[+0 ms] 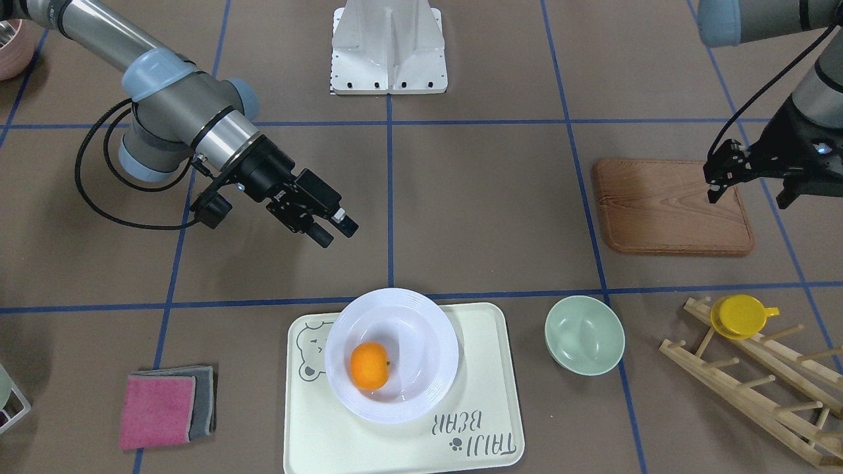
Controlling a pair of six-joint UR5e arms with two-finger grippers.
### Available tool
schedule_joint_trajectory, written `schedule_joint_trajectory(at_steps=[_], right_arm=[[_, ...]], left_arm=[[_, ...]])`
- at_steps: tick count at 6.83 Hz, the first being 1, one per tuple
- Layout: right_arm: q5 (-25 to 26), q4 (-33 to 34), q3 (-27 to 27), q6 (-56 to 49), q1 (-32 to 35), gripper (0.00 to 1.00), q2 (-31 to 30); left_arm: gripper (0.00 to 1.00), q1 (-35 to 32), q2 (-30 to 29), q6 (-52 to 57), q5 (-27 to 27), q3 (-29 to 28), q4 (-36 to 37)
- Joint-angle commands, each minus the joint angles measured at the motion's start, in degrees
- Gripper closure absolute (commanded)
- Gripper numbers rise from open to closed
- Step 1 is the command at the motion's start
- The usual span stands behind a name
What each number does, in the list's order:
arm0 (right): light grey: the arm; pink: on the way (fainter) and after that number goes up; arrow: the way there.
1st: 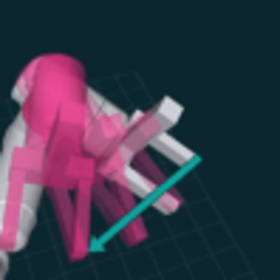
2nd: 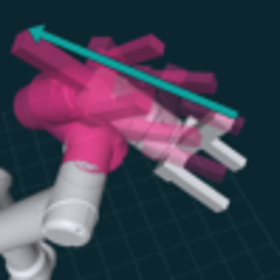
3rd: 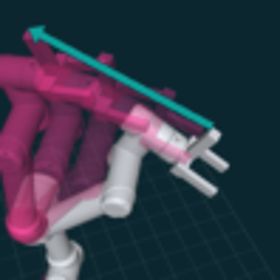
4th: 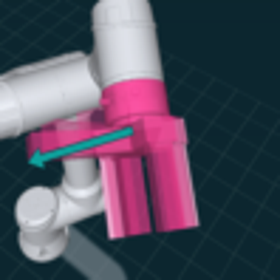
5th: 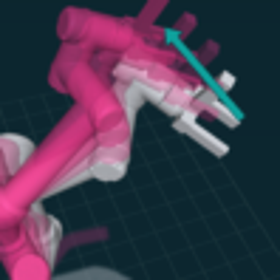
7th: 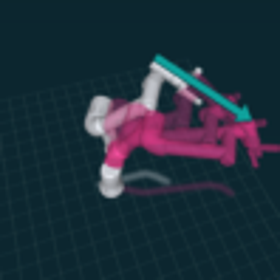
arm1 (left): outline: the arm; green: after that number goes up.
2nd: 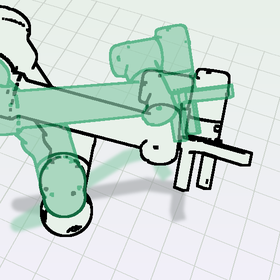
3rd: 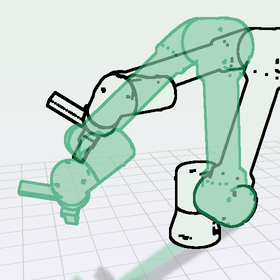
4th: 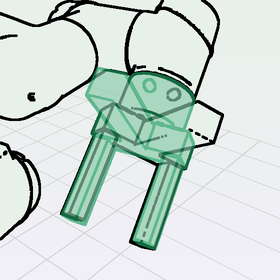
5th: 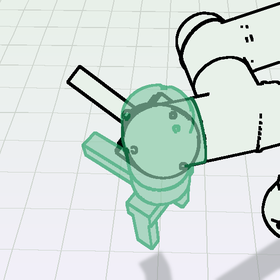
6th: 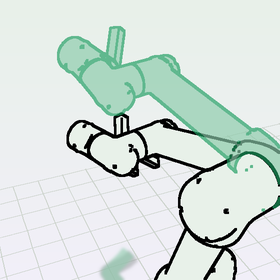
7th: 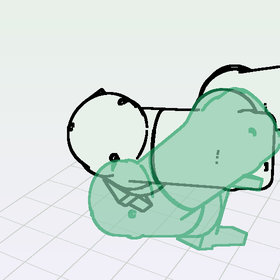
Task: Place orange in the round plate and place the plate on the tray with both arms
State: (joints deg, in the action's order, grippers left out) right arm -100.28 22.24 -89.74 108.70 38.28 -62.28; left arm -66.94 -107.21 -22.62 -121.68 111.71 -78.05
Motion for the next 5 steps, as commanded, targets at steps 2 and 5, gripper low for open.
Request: schedule_joint_trajectory(at_steps=[2,5], right_arm=[[-19.30,11.85,-14.05,-0.76,5.37,0.00,-7.48],[-23.10,11.94,-15.55,-23.25,10.55,0.00,-23.72]], left_arm=[[0.02,-0.46,0.60,1.34,-0.05,-0.01,-0.78],[0.02,-8.00,9.97,19.13,-4.96,0.08,-0.96]])
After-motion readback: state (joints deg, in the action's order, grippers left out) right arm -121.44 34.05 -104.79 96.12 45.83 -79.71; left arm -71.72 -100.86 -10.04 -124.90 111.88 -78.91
